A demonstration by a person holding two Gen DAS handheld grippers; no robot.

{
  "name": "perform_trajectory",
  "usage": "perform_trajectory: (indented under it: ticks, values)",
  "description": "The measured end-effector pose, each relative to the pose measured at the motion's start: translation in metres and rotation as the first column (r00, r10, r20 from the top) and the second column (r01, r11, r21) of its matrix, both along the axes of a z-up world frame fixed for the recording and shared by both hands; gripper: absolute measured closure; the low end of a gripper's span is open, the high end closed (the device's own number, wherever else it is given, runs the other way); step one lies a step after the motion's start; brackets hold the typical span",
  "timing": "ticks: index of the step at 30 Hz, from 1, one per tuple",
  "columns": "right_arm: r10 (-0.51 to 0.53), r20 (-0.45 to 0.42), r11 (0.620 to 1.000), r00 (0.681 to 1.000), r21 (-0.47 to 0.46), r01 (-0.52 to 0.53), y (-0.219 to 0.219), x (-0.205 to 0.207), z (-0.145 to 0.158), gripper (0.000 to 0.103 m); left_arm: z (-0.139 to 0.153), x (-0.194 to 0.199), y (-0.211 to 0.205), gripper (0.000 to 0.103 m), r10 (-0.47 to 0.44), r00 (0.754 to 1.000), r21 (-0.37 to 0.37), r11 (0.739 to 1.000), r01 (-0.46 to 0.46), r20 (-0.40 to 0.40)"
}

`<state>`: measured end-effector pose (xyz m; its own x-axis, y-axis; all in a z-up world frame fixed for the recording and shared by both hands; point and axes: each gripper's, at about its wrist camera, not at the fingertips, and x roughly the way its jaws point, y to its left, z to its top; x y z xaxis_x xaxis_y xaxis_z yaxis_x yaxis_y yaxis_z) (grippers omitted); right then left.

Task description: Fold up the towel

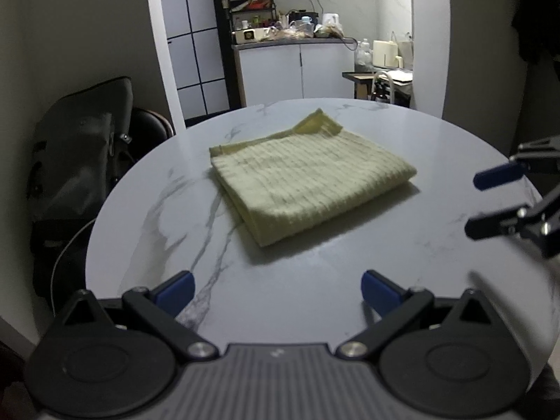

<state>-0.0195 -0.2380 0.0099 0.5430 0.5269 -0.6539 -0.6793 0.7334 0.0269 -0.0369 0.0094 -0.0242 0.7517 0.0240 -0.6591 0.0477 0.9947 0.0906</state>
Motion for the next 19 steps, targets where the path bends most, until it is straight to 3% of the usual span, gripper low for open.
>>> perform_trajectory:
  ticks: [16, 19]
  values:
    - [-0.007, -0.022, 1.0, 1.0, 0.005, 0.007, 0.005, -0.0019, -0.0071, 0.025, -0.0021, -0.0024, -0.0023, 0.0, -0.052, 0.998, -0.038, 0.998, 0.051, -0.024]
    - [-0.006, -0.022, 1.0, 1.0, 0.008, 0.006, 0.0049, -0.002, -0.0067, 0.025, 0.0008, -0.0035, -0.0012, 0.0, -0.06, 0.998, -0.081, 0.995, 0.059, -0.017]
